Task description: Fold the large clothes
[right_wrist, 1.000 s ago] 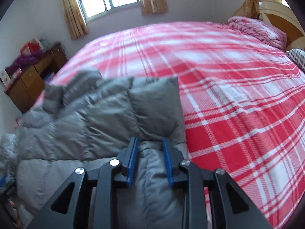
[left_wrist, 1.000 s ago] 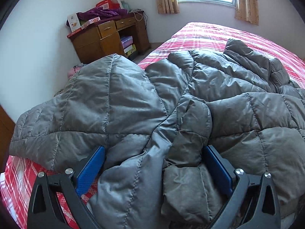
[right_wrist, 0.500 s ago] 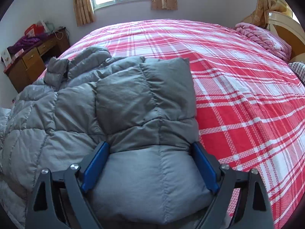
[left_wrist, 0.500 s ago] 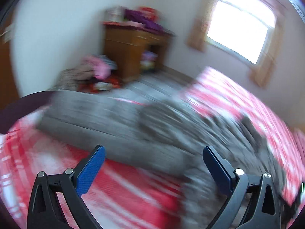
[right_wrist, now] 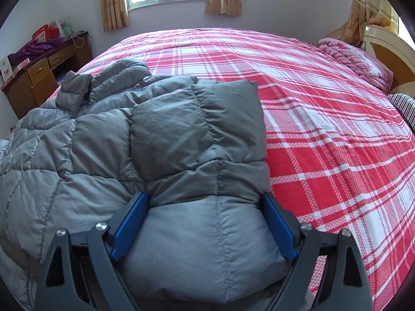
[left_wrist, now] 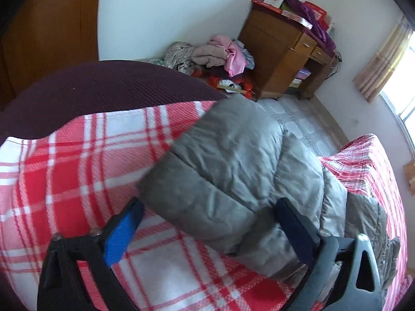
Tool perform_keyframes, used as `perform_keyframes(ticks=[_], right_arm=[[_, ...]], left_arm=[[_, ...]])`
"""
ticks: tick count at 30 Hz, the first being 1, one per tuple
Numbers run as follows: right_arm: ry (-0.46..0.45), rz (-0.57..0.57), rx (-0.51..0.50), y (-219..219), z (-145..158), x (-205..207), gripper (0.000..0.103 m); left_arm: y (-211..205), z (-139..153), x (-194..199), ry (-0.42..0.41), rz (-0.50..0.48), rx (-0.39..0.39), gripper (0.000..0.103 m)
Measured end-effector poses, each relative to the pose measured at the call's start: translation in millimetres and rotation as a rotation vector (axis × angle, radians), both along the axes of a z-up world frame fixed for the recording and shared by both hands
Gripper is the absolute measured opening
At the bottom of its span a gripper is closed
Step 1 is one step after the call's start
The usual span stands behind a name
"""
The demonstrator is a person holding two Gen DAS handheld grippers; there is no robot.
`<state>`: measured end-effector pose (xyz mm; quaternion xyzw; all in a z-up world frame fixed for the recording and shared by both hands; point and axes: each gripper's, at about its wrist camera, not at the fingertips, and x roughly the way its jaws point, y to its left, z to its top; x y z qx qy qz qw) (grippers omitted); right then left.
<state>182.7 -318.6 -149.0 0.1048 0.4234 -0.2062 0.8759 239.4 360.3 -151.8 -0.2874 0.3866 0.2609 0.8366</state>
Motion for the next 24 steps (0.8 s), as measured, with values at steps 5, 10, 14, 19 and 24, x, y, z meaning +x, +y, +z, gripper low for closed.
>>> perform_keyframes(ticks=[5, 10, 14, 19, 24], right_arm=[[0.002, -0.001, -0.002, 0, 0, 0, 0.091], [-0.001, -0.002, 0.002, 0, -1, 0, 0.091], [-0.01, -0.003, 0.019, -2, -1, -1, 0.091], [-0.025, -0.004, 0.042, -4, -1, -4, 0.091], [-0.046, -0.009, 0.072, -8, -1, -7, 0.091]], left_arm=[[-20, 7, 5, -0.048, -0.078, 0.087, 0.015], [-60, 70, 5, -0.173, -0.183, 0.253, 0.009], [-147, 150, 2, -0.354, -0.407, 0.4, 0.009], [-308, 197, -27, -0.529, -0.806, 0.463, 0.009], [-452, 160, -50, -0.506, -1.137, 0.382, 0.01]])
